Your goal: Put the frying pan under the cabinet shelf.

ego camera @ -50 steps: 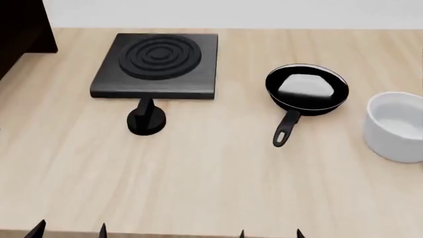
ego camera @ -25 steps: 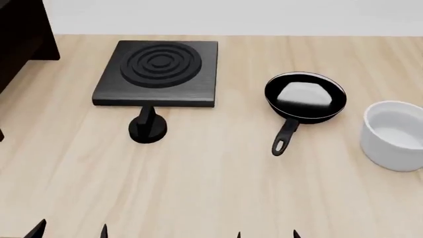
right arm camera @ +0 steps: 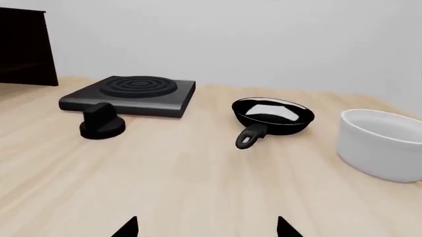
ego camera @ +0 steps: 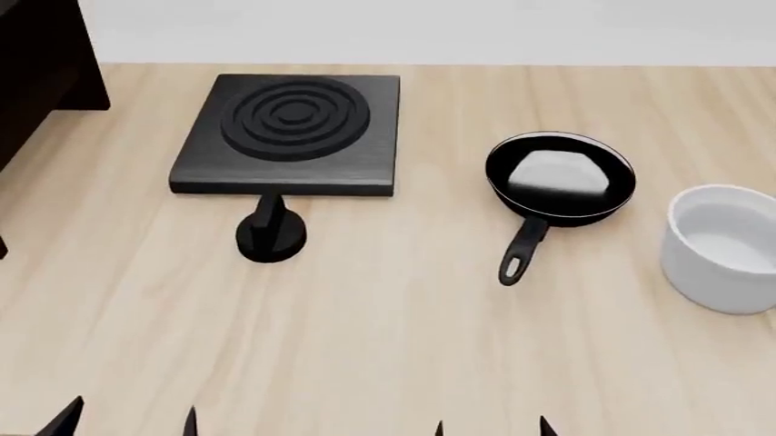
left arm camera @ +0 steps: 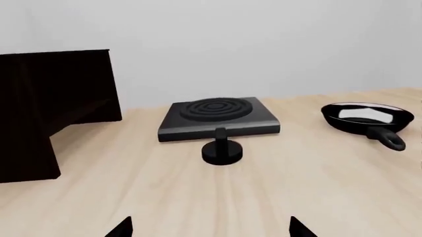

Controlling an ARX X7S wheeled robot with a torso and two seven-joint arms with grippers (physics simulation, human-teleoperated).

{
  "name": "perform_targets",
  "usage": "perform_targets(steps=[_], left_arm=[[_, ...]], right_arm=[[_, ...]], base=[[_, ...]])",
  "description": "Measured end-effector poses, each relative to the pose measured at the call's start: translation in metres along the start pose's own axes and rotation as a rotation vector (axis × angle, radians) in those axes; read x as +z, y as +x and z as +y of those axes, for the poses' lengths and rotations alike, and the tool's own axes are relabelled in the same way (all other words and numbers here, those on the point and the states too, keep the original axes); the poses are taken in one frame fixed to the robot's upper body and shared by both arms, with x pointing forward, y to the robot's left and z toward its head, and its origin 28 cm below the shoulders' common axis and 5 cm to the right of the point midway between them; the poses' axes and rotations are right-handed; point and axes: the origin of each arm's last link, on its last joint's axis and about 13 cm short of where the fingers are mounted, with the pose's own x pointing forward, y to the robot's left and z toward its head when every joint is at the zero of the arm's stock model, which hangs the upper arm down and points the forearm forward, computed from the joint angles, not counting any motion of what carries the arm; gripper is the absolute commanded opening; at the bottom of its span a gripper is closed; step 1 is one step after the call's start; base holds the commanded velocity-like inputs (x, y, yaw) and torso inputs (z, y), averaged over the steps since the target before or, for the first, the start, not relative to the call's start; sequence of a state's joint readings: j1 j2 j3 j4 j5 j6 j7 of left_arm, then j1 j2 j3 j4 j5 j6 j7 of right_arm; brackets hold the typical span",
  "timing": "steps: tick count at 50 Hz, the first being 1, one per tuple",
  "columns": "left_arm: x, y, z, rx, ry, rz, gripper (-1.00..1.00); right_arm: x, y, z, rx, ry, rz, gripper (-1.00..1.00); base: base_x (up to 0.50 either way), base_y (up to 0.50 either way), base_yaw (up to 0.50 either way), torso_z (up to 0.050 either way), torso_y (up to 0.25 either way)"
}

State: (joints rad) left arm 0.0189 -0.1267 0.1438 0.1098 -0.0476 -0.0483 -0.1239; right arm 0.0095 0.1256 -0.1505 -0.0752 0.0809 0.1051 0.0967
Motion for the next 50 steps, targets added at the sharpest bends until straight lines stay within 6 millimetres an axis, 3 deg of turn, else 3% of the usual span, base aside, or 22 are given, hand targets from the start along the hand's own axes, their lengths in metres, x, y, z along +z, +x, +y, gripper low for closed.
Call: perform_targets(steps=[17,30,50], left_arm=[[0.041,0.02,0.008,-0.049,0.093,-0.036,1.0],[0.093,0.039,0.021,-0.063,0.158,-0.12,1.0],[0.16,0.062,0.043,-0.044,0.22,-0.205,1.0]], right_arm=[[0.043,0.012,-0.013,0.013,-0.07,-0.045,1.0],[0.092,0.026,-0.024,0.05,-0.153,-0.114,1.0],[0.148,0.049,-0.042,0.077,-0.261,-0.156,1.0]], base=[[0.0,0.0,0.0,0.0,0.0],[0.0,0.0,0.0,0.0,0.0],[0.0,0.0,0.0,0.0,0.0]])
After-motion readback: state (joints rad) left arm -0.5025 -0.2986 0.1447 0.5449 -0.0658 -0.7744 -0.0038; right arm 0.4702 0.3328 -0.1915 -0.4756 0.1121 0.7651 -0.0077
